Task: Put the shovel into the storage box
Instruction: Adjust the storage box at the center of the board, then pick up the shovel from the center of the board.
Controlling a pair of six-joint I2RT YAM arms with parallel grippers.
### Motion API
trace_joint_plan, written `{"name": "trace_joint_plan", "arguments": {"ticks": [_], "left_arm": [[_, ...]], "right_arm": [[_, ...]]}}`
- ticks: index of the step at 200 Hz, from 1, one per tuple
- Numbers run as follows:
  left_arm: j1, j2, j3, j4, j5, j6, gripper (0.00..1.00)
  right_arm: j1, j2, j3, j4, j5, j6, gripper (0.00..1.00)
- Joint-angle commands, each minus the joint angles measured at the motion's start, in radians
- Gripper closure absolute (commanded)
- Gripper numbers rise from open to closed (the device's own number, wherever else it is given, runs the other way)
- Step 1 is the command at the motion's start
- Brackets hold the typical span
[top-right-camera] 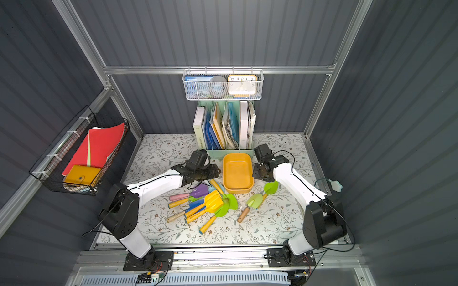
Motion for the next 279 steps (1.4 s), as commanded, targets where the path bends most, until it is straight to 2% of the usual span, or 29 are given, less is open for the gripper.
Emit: {"name": "trace_joint_plan", "arguments": {"ticks": [1, 17, 53, 87, 127, 168, 202, 279], "left_arm": [[-0.001, -0.054, -0.049, -0.037, -0.047, 0.017, 0.37], [-0.003, -0.079, -0.089, -0.033, -0.078, 0.007, 0.36], [-0.003, -0.141, -0.159, -0.02, -0.08, -0.022, 0.35], [-0.003, -0.171, -0.191, -0.019, -0.078, -0.038, 0.35], [-0.002, -0.216, -0.244, 0.004, -0.075, -0.062, 0.35], [-0.003, -0.232, -0.277, 0.007, -0.085, -0.075, 0.35], [-0.002, -0.232, -0.287, 0.009, -0.09, -0.075, 0.35], [-0.003, -0.199, -0.281, 0.031, -0.078, -0.077, 0.35]], "right_arm": [[0.045, -0.083, -0.089, -0.063, -0.017, 0.088, 0.59], [0.121, -0.151, -0.142, -0.088, 0.044, 0.148, 0.54], [0.254, -0.211, -0.262, -0.069, 0.027, 0.295, 0.53], [0.369, -0.178, -0.311, -0.018, 0.025, 0.416, 0.51], [0.469, -0.071, -0.279, 0.008, 0.046, 0.493, 0.51], [0.489, 0.028, -0.231, -0.05, 0.112, 0.55, 0.52], [0.489, 0.082, -0.234, -0.018, 0.106, 0.564, 0.56], [0.489, 0.113, -0.28, 0.054, 0.1, 0.601, 0.67]]}}
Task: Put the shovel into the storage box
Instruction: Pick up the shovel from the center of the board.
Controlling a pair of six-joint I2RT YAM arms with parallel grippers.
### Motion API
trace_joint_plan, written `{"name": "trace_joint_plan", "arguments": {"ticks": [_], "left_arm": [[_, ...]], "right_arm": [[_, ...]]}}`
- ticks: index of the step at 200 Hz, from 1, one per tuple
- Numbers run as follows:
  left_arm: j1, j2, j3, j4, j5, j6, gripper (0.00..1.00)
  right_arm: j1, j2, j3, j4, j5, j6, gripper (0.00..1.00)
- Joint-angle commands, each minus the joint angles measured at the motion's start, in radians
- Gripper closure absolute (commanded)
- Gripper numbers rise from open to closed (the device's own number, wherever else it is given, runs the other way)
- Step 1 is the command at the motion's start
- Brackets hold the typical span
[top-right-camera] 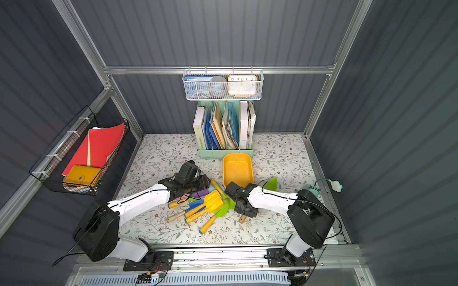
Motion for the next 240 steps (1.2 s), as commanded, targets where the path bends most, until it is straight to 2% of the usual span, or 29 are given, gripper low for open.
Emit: {"name": "trace_joint_plan", "arguments": {"ticks": [1, 62, 86, 117, 142, 174, 240], "left_arm": [[-0.003, 0.012, -0.003, 0.012, 0.0, -0.012, 0.35], [-0.003, 0.018, 0.002, 0.013, 0.005, -0.011, 0.35], [-0.003, 0.021, 0.003, 0.014, 0.004, -0.011, 0.35], [-0.003, 0.026, 0.005, 0.021, 0.008, -0.015, 0.35], [-0.003, 0.026, 0.005, 0.022, 0.012, -0.016, 0.36], [-0.003, 0.025, 0.011, 0.019, 0.016, -0.012, 0.36], [-0.002, 0.028, 0.063, -0.015, 0.012, 0.004, 0.35]], "right_arm": [[0.004, -0.001, -0.027, 0.019, 0.016, 0.03, 0.67], [-0.002, -0.014, -0.08, 0.065, 0.018, 0.054, 0.75], [-0.005, 0.005, -0.091, 0.083, -0.003, 0.049, 0.67], [-0.007, 0.02, -0.096, 0.101, -0.013, 0.048, 0.65], [-0.005, 0.005, -0.102, 0.095, -0.003, 0.051, 0.73], [-0.007, -0.086, -0.106, 0.039, 0.039, 0.057, 0.8], [-0.012, -0.348, -0.072, -0.129, 0.171, 0.022, 0.81]]}}
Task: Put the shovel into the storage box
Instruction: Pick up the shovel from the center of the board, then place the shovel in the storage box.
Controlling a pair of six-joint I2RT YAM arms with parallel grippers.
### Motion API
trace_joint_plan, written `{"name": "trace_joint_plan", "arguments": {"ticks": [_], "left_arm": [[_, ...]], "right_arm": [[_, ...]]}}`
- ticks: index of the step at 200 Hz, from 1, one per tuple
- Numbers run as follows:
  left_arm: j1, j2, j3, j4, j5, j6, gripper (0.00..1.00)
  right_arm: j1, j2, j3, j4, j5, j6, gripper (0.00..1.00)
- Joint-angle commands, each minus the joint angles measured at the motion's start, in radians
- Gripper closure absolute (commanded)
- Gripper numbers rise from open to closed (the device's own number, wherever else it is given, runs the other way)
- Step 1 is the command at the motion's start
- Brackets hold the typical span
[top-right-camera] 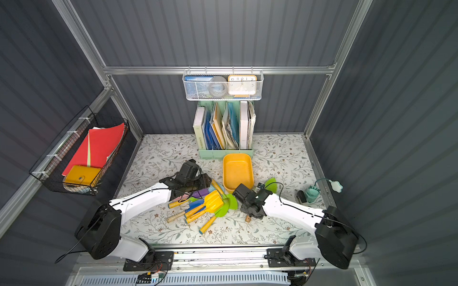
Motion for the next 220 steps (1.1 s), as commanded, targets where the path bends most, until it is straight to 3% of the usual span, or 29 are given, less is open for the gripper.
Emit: {"name": "trace_joint_plan", "arguments": {"ticks": [1, 27, 55, 103, 172, 220], "left_arm": [[-0.003, 0.008, 0.037, -0.026, 0.008, 0.004, 0.35], [-0.003, 0.006, 0.055, -0.04, 0.018, 0.005, 0.35], [-0.003, 0.0, 0.059, -0.04, 0.024, 0.004, 0.35], [-0.003, 0.013, 0.037, -0.042, 0.018, -0.027, 0.35], [-0.003, -0.003, 0.015, -0.058, -0.004, -0.046, 0.35], [-0.001, 0.013, 0.017, -0.063, -0.01, -0.048, 0.35]], "right_arm": [[-0.007, -0.062, 0.036, -0.114, 0.098, -0.028, 0.81], [-0.031, -0.119, 0.106, -0.13, 0.118, -0.144, 0.81], [-0.096, -0.087, 0.221, -0.117, 0.084, -0.307, 0.82], [-0.162, 0.14, 0.416, -0.035, -0.032, -0.537, 0.82], [-0.244, 0.459, 0.674, 0.009, -0.191, -0.66, 0.81], [-0.257, 0.603, 0.728, 0.055, -0.232, -0.651, 0.81]]}}
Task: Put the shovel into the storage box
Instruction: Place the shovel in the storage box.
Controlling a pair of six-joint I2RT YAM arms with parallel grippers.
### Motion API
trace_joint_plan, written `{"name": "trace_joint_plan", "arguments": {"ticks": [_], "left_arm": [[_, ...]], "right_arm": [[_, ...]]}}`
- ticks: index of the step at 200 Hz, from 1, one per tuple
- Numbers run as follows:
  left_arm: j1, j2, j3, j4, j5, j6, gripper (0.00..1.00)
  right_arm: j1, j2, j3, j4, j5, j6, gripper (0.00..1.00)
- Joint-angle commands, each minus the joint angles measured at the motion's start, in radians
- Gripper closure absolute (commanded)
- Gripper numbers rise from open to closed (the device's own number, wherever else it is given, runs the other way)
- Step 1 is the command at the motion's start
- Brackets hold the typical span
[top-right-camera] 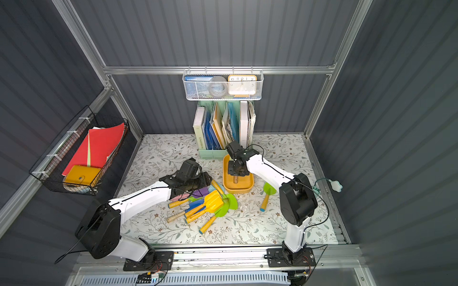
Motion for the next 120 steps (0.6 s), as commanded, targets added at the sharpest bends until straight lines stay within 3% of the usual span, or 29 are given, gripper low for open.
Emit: {"name": "trace_joint_plan", "arguments": {"ticks": [1, 120], "left_arm": [[-0.001, 0.009, -0.01, -0.028, -0.017, -0.01, 0.35], [-0.001, 0.049, -0.024, -0.008, -0.018, -0.02, 0.35]], "right_arm": [[-0.005, 0.044, 0.024, 0.023, -0.042, -0.01, 0.81], [-0.017, 0.221, 0.077, 0.093, -0.074, 0.022, 0.8]]}}
